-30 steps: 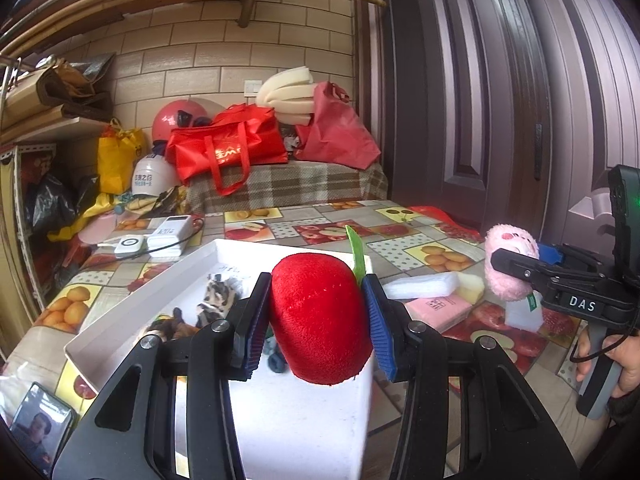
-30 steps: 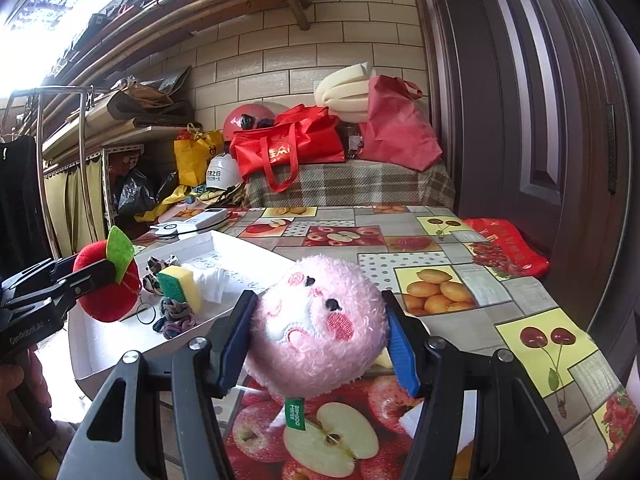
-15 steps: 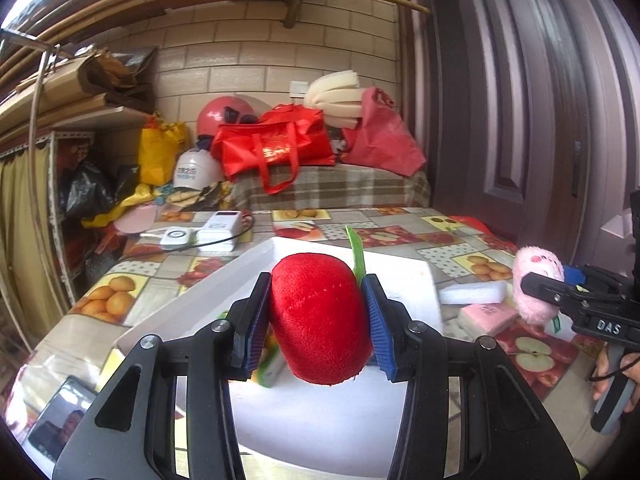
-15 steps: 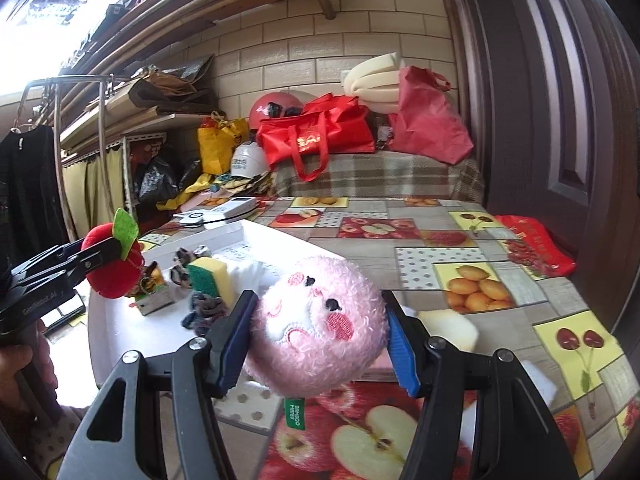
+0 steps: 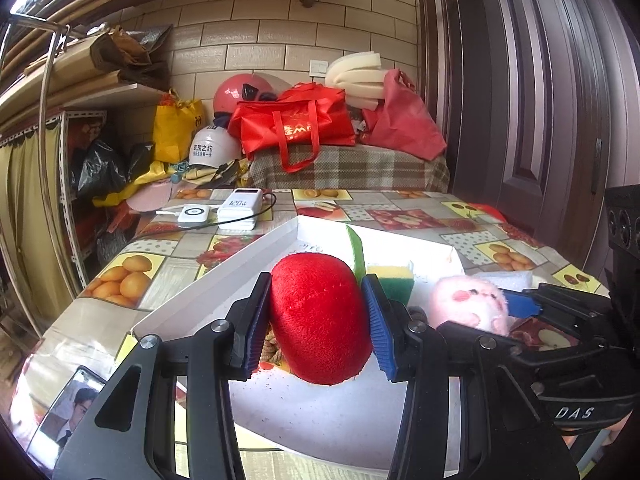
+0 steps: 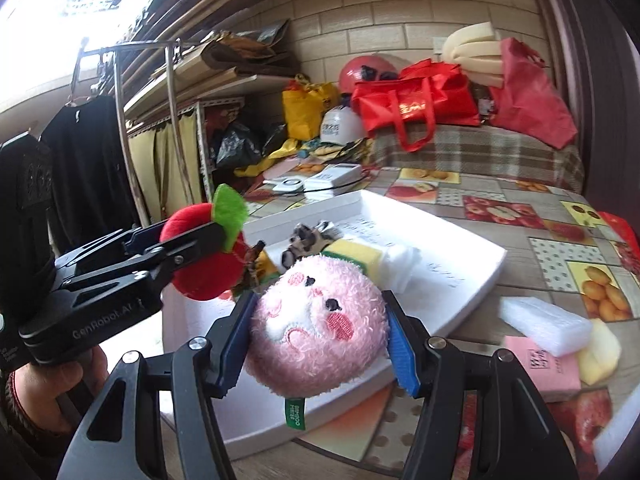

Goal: Organize soft objects
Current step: 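Carry the apple plush over the tray with the left tool while the right tool carries the pig plush, then open both tools to drop the plushes in the tray and withdraw toward the pile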

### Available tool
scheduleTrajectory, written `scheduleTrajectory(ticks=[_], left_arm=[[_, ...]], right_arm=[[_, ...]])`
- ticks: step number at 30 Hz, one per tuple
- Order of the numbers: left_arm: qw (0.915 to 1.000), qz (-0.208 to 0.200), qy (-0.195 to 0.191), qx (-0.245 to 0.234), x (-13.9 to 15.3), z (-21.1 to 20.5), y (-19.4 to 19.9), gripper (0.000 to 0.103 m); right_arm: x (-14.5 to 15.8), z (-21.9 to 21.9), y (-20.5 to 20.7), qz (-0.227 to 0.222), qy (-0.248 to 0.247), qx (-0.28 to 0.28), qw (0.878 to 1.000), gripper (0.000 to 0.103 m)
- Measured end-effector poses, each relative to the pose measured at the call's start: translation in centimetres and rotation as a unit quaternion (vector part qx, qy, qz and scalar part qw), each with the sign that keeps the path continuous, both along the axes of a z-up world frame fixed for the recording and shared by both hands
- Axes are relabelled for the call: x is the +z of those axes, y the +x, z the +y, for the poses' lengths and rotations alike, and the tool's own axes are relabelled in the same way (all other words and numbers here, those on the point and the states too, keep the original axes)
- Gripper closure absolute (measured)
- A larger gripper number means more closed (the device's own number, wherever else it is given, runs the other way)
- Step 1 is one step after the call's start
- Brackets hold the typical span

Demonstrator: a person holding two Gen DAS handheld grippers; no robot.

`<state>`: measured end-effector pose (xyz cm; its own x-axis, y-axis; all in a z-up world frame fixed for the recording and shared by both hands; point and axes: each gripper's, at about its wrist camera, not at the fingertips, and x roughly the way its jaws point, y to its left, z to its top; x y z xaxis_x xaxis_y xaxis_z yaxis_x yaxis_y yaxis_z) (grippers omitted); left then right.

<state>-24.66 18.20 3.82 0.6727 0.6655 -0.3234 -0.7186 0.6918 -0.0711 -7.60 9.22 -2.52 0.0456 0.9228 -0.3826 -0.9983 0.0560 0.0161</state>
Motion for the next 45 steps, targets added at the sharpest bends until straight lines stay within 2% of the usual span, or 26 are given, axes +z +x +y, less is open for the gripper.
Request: scheduleTrajectory(ticks=[6,11,17,23,26,28,29,30,32,35,37,45], left_arm=[[0.9998,0.016,-0.006,-0.008,-0.3,0.7,0.9,0.058],[0.9991,0.033,-0.024,-0.013,-0.6,2.4,2.1,0.058],[0.9981,0.043,-0.043,-0.004,-0.9,4.9,3.7,0.058],[0.997,0.015,-0.075,0.011,-0.9,7.5,3.9,0.058],[0.9979,0.018,-0.059,0.022,-0.7,7.0,4.3,0.05],[0.9984,0.018,-0.038,0.038,-0.5,6.4,4.1,0.029],[0.9984,0.015,-0.03,0.045,-0.4,6.1,4.0,0.012],[0.9984,0.009,-0.021,0.052,-0.3,5.9,3.7,0.004],[0.9982,-0.003,-0.007,0.06,-0.1,5.6,3.1,0.002],[0.9978,-0.012,0.008,0.064,0.1,5.0,2.7,0.002],[0.9978,-0.01,0.012,0.065,0.1,4.8,2.7,0.002],[0.9975,-0.014,0.017,0.068,0.1,4.5,2.2,0.002]], right_arm=[[-0.8,2.5,0.4,0.031,-0.047,0.02,0.998,0.042],[-1.5,4.4,2.9,0.076,-0.074,-0.006,0.994,0.042],[-0.5,5.4,4.7,0.042,-0.055,-0.068,0.995,0.042],[-0.2,5.4,4.4,0.025,-0.048,-0.073,0.996,0.042],[0.1,5.2,3.2,-0.006,-0.037,-0.065,0.997,0.037],[0.2,5.2,2.7,-0.023,-0.033,-0.061,0.997,0.021],[0.3,5.2,2.4,-0.033,-0.032,-0.063,0.997,0.019],[0.3,5.1,2.2,-0.04,-0.029,-0.064,0.997,0.018],[0.4,5.0,1.9,-0.049,-0.021,-0.066,0.996,0.017],[0.5,4.8,1.7,-0.056,-0.013,-0.072,0.996,0.011],[0.5,4.9,1.9,-0.054,-0.012,-0.075,0.996,0.002],[0.6,4.4,2.1,-0.048,0.0,-0.083,0.995,0.001]])
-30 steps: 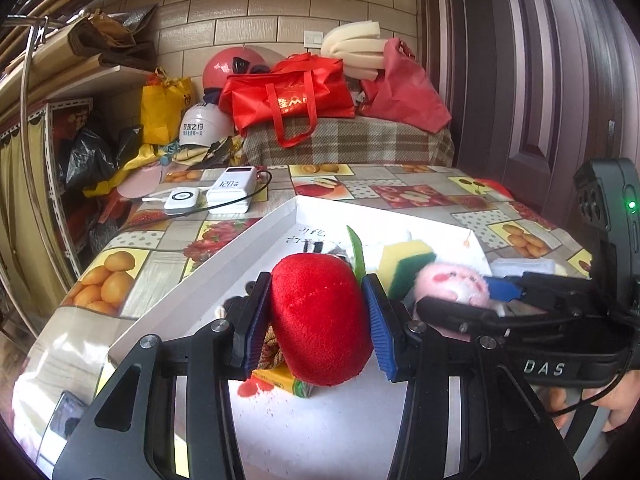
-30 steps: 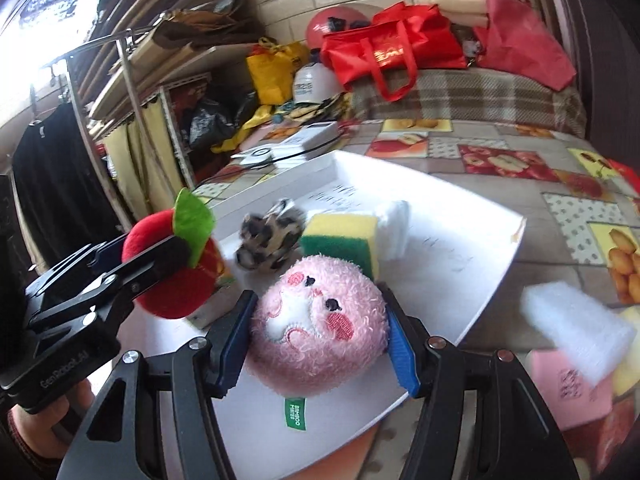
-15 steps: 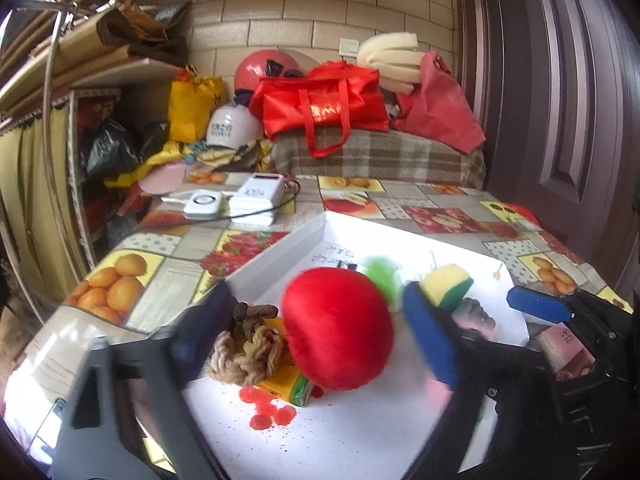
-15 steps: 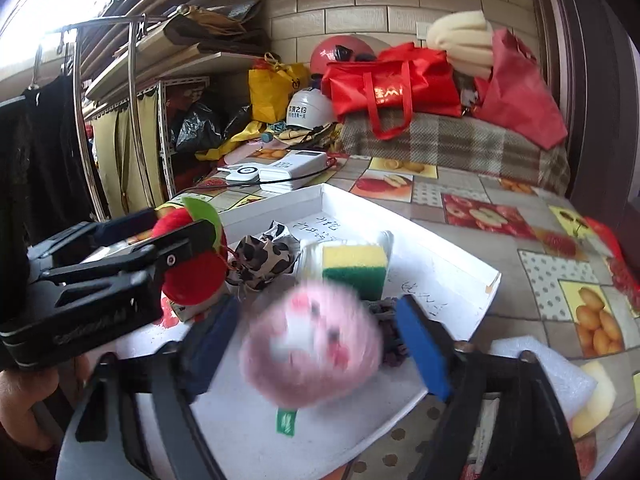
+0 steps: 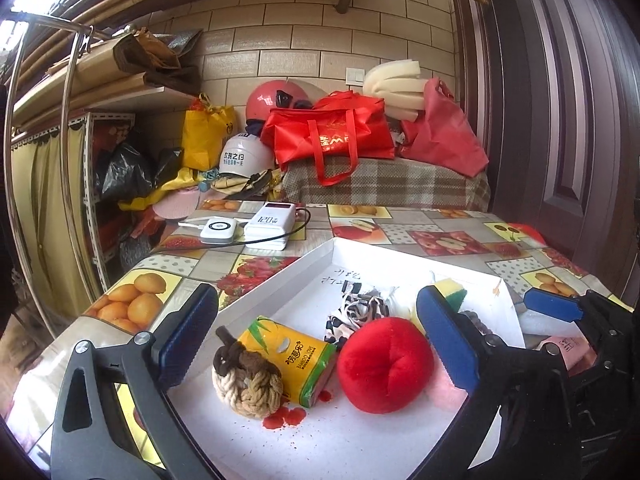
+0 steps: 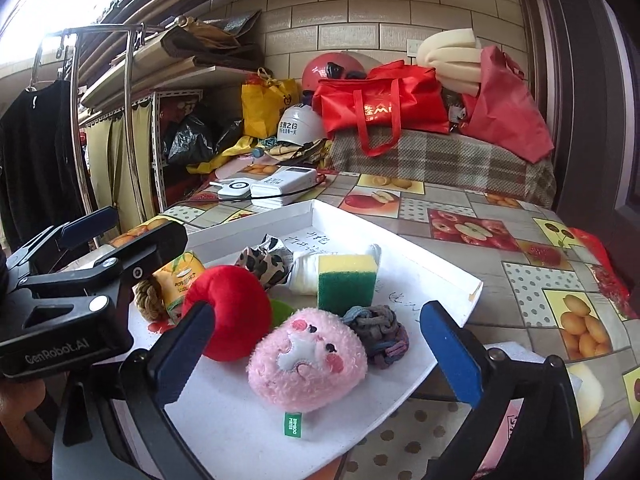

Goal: Organize soft objects
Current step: 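Open both tools to drop the plushes in the tray and withdraw toward the pile, then grasp the pink printed packet with the left tool while the right tool grasps a white foam block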

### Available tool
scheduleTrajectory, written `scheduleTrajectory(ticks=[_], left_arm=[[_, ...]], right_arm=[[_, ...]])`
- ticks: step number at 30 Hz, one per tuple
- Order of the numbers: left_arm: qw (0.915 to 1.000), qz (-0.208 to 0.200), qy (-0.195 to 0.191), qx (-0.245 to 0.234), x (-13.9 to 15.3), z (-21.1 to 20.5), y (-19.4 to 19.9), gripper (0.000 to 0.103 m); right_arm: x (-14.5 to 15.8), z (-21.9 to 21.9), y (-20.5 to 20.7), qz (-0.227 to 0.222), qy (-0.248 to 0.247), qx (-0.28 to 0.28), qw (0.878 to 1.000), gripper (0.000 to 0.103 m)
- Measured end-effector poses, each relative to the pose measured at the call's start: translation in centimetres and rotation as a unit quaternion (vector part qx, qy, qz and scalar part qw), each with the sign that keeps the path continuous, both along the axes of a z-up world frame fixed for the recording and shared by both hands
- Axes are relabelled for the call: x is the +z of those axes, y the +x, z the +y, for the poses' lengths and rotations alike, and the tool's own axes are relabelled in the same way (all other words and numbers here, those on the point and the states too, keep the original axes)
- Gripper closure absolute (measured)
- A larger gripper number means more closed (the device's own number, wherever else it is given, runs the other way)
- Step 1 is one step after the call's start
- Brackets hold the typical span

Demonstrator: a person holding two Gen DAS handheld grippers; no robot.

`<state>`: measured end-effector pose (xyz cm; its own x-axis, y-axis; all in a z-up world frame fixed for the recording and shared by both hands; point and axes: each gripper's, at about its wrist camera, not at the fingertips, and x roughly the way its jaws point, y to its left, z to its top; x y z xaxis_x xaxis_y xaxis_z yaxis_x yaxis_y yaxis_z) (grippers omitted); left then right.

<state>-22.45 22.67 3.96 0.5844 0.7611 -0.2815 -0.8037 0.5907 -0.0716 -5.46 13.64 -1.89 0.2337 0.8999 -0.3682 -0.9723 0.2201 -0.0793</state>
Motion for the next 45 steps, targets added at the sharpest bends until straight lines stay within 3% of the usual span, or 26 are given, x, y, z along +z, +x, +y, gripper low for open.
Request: scheduleTrajectory(ticks=[15,23,27,30,34,38,42,45], left_arm=[[0.9999,-0.002,0.012,-0.011,0.1,-1.7,-0.3,0.002],[0.9995,0.004,0.015,-0.029,0.1,-3.1,0.1,0.002],[0.9985,0.002,0.011,-0.053,0.0,-3.8,0.2,0.002],[0.9964,0.015,0.018,-0.081,0.1,-5.1,1.0,0.003],[0.9914,0.037,0.032,-0.121,0.1,-7.3,2.6,0.003],[0.983,0.045,0.003,-0.178,-0.1,-9.0,4.8,0.003],[0.9704,0.069,-0.028,-0.23,-0.4,-10.8,8.5,0.003],[0.9564,0.103,-0.049,-0.269,-0.9,-12.1,12.5,0.003]], right_arm=[[-0.4,-2.8,0.0,0.027,-0.001,0.012,1.0,0.001],[-0.7,-5.0,-0.5,0.017,-0.008,0.018,1.0,0.001],[-0.7,-6.7,-0.5,0.004,-0.013,0.017,1.0,0.001],[-0.6,-8.0,1.0,0.024,-0.014,0.0,1.0,0.001],[0.0,-11.8,4.8,0.047,0.019,-0.069,0.996,0.001],[0.5,-16.4,8.5,0.029,0.039,-0.148,0.988,0.001],[0.2,-19.3,12.6,0.053,0.01,-0.216,0.975,0.0],[-0.9,-20.7,15.3,0.105,-0.013,-0.236,0.966,0.0]])
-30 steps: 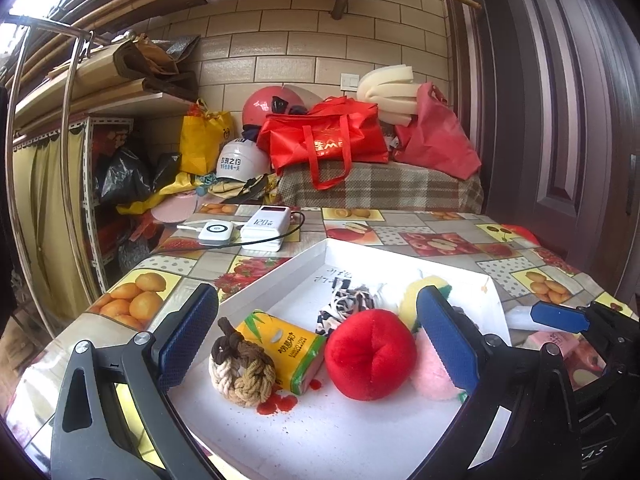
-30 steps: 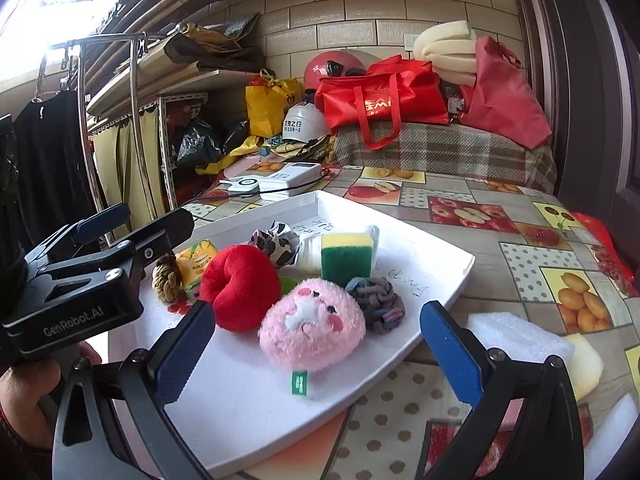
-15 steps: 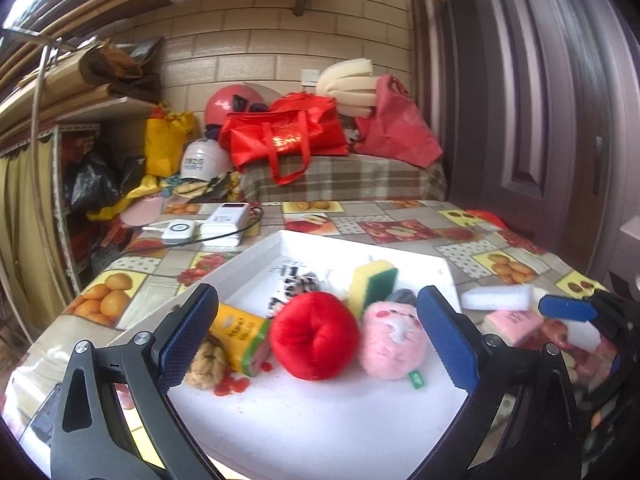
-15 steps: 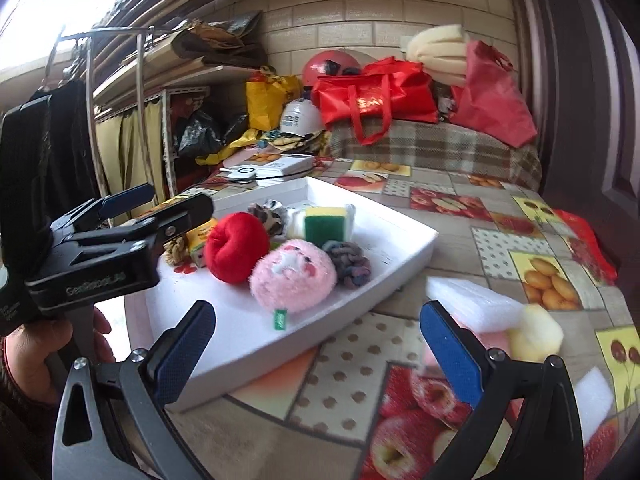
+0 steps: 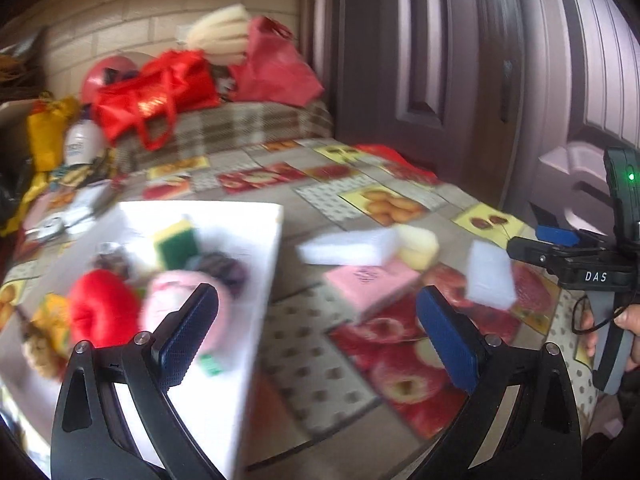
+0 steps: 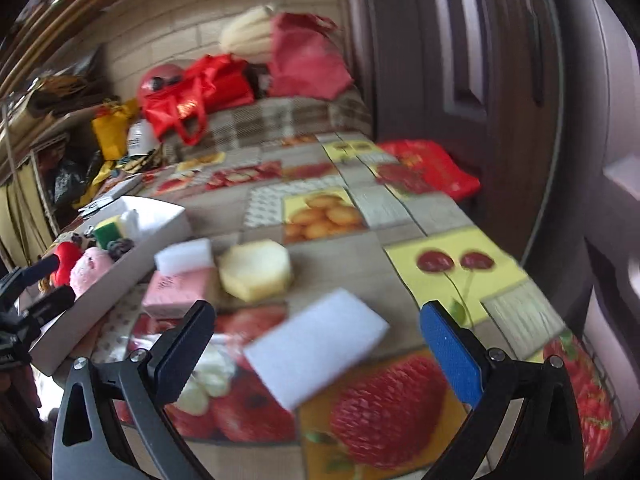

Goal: Organize soft objects
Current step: 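Grasp the pink printed packet with the left tool while the right tool grasps a white foam block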

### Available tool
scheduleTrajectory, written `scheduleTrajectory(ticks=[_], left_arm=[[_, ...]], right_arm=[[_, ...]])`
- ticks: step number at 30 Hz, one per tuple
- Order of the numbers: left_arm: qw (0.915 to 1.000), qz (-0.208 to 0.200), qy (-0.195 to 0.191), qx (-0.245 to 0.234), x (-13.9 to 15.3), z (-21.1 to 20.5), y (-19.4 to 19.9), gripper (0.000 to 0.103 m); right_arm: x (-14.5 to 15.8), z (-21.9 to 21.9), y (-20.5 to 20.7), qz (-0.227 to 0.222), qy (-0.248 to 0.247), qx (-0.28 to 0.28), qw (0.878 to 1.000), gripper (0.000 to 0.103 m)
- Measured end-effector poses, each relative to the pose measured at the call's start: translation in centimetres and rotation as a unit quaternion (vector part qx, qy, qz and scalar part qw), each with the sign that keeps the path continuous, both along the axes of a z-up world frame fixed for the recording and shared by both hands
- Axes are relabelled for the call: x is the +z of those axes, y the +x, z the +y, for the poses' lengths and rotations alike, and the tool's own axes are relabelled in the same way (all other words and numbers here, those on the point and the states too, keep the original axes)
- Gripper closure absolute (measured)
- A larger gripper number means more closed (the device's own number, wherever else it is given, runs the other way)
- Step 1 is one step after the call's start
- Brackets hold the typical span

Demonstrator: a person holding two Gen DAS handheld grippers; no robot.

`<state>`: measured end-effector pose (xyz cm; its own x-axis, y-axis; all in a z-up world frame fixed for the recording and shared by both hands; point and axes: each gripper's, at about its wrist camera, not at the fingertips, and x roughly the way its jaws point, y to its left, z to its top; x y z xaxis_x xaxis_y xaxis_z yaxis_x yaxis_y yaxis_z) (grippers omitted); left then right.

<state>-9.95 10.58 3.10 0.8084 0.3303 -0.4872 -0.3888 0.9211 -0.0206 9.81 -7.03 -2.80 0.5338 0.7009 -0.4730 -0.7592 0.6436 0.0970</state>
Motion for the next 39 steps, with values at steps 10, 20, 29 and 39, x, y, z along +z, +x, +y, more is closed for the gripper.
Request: scheduleTrajectory(ticks=[10,20,29,39], left_arm=[[0.9916,0.106,-0.072,-0.018,-2.6,1.7,10.1,0.003],[0.9833,0.148,-0.006,-0.106,-3.3,-1.6,11.8,0.018],[0.9867,0.102,0.003,-0.127,-2.1,-4.2,6.9,0.018],[0.9959,0.004,-0.042,-0.08,-0.3,-1.6,2.0,0.018]], right_arm=[[-1.2,-1.7,1.8,0.086,0.032,0.004,0.996,0.0],[-2.4,-2.6,3.9,0.154,0.052,-0.003,0.987,0.0],[-2.2,-2.2,3.2,0.136,0.029,-0.004,0.99,0.0],[-2.7,3.8,0.1,0.094,-0.092,-0.008,0.991,0.0]])
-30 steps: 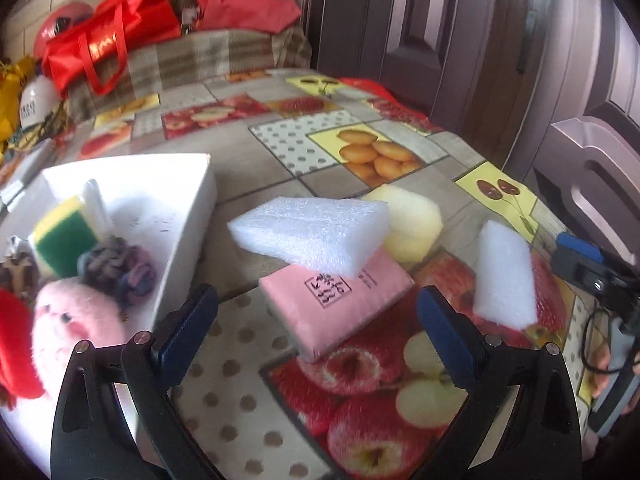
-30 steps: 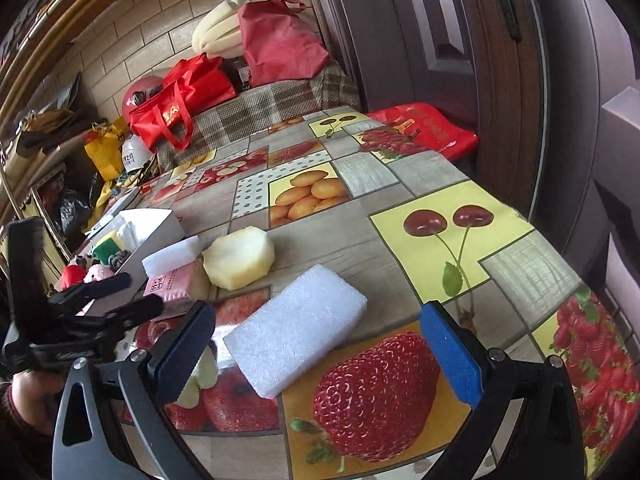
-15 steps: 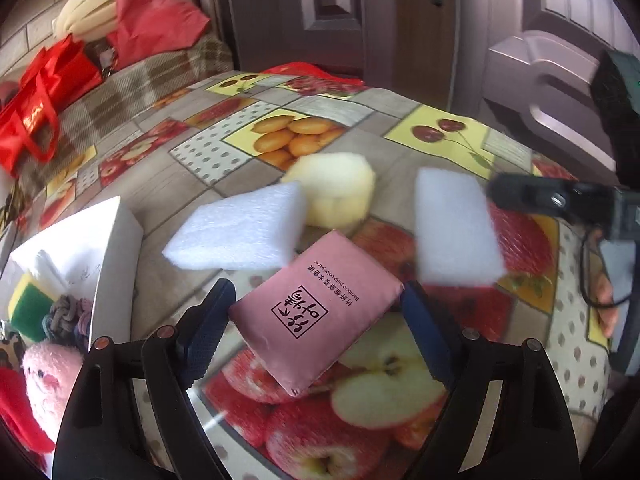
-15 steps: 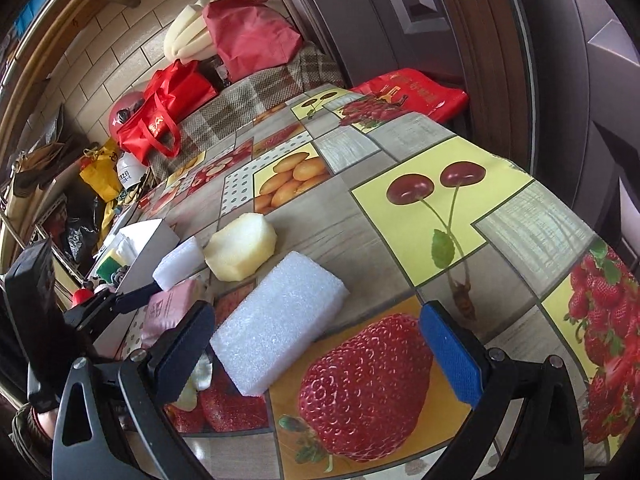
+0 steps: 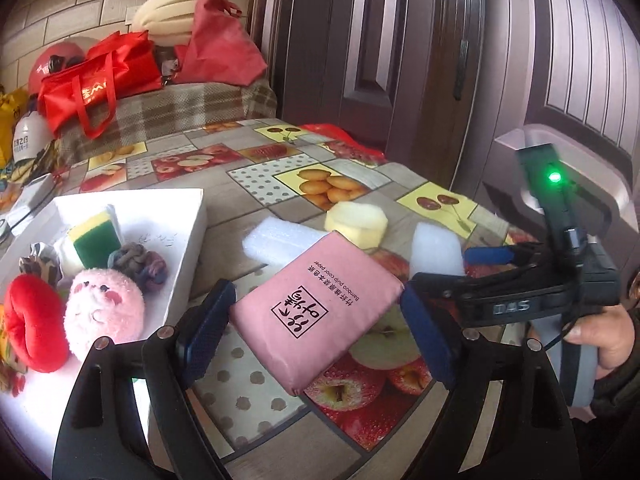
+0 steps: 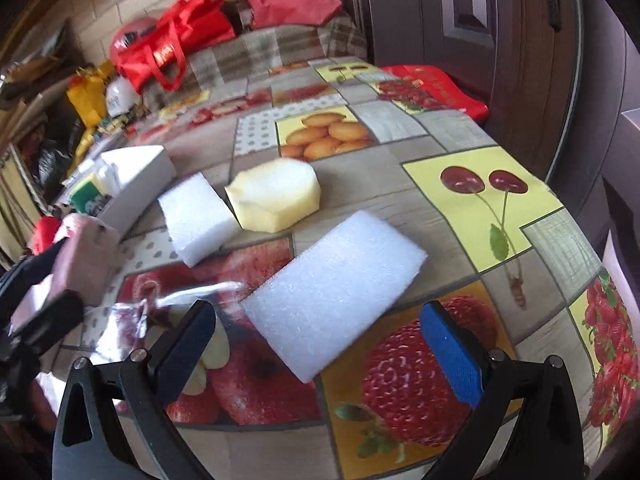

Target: Organize soft objects

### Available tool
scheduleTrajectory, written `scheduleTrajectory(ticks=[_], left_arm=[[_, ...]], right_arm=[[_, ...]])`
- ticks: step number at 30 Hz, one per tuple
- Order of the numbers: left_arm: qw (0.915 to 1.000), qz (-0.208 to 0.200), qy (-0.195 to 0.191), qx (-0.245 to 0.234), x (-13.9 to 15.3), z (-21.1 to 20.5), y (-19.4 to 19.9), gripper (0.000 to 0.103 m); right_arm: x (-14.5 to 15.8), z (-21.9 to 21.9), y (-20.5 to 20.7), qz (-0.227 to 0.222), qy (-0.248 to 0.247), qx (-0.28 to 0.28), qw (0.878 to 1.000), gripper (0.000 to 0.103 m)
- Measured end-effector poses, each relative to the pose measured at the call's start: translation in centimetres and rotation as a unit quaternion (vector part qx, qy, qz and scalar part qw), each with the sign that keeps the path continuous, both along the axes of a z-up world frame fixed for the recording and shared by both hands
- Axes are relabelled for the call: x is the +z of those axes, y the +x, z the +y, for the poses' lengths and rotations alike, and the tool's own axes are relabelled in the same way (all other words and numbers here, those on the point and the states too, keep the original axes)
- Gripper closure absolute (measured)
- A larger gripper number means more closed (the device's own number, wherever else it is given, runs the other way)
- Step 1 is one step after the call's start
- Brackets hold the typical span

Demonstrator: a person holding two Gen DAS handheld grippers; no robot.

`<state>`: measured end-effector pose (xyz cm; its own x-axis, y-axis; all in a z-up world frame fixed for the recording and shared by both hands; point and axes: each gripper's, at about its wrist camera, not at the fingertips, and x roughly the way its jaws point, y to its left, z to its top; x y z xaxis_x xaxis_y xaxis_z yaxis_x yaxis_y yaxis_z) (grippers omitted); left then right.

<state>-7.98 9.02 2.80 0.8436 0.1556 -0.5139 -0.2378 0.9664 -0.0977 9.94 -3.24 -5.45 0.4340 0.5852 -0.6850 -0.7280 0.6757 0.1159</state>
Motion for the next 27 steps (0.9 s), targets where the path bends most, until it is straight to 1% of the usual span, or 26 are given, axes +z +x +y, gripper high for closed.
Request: scheduleTrajectory(ticks=[3,5,6,7,8,9,11,14,16,18,20,23,27], left_arm=[[1.0,-0.007,0.001,-0.002,0.1,0.1,-0.1,0.018],[0.9999,-0.011,0.005,-0.002,0.2,-0.1,-0.4,0.018],[0.9999,-0.013,0.007,-0.002,0.3,-0.1,-0.5,0.018],[0.9998,-0.017,0.008,0.0,0.4,-0.1,-0.8,0.018],[0.9997,-0.022,0.006,0.001,0.5,-0.1,-1.0,0.018],[0.9996,-0.026,0.004,0.003,0.5,0.1,-1.2,0.018],[0.9995,-0.031,-0.001,0.008,0.5,0.3,-1.4,0.018],[0.9991,-0.04,0.001,0.013,0.7,0.4,-1.8,0.018],[0.9987,-0.047,0.007,0.014,0.8,0.1,-2.1,0.018],[0.9984,-0.052,0.016,0.014,0.9,-0.1,-2.3,0.018],[0.9978,-0.059,0.025,0.015,1.1,-0.5,-2.5,0.018],[0.9971,-0.064,0.037,0.021,1.2,-0.8,-2.9,0.018],[0.9963,-0.067,0.042,0.033,1.3,-0.6,-3.2,0.018]], right_arm=[[-0.1,1.9,0.7,0.004,-0.025,-0.012,1.0,0.0],[-0.1,2.5,1.3,-0.001,-0.026,-0.02,0.999,0.001],[-0.1,2.7,1.5,-0.004,-0.026,-0.022,0.999,0.007],[-0.2,2.7,1.7,-0.003,-0.025,-0.02,0.999,0.024],[-0.1,2.6,1.6,-0.005,-0.019,-0.013,1.0,0.04],[0.1,2.4,1.2,-0.01,-0.011,0.001,1.0,0.047],[0.4,2.0,0.7,-0.014,0.002,0.017,1.0,0.047],[1.5,0.5,0.0,-0.032,0.054,0.021,0.998,0.047],[2.3,-0.7,-0.9,-0.057,0.096,0.023,0.994,0.047],[3.2,-2.1,-2.1,-0.086,0.149,0.027,0.985,0.047],[3.8,-3.0,-3.5,-0.12,0.187,0.029,0.975,0.047],[4.3,-3.2,-5.1,-0.16,0.207,0.032,0.965,0.047],[4.9,-2.5,-6.4,-0.194,0.202,0.046,0.959,0.047]])
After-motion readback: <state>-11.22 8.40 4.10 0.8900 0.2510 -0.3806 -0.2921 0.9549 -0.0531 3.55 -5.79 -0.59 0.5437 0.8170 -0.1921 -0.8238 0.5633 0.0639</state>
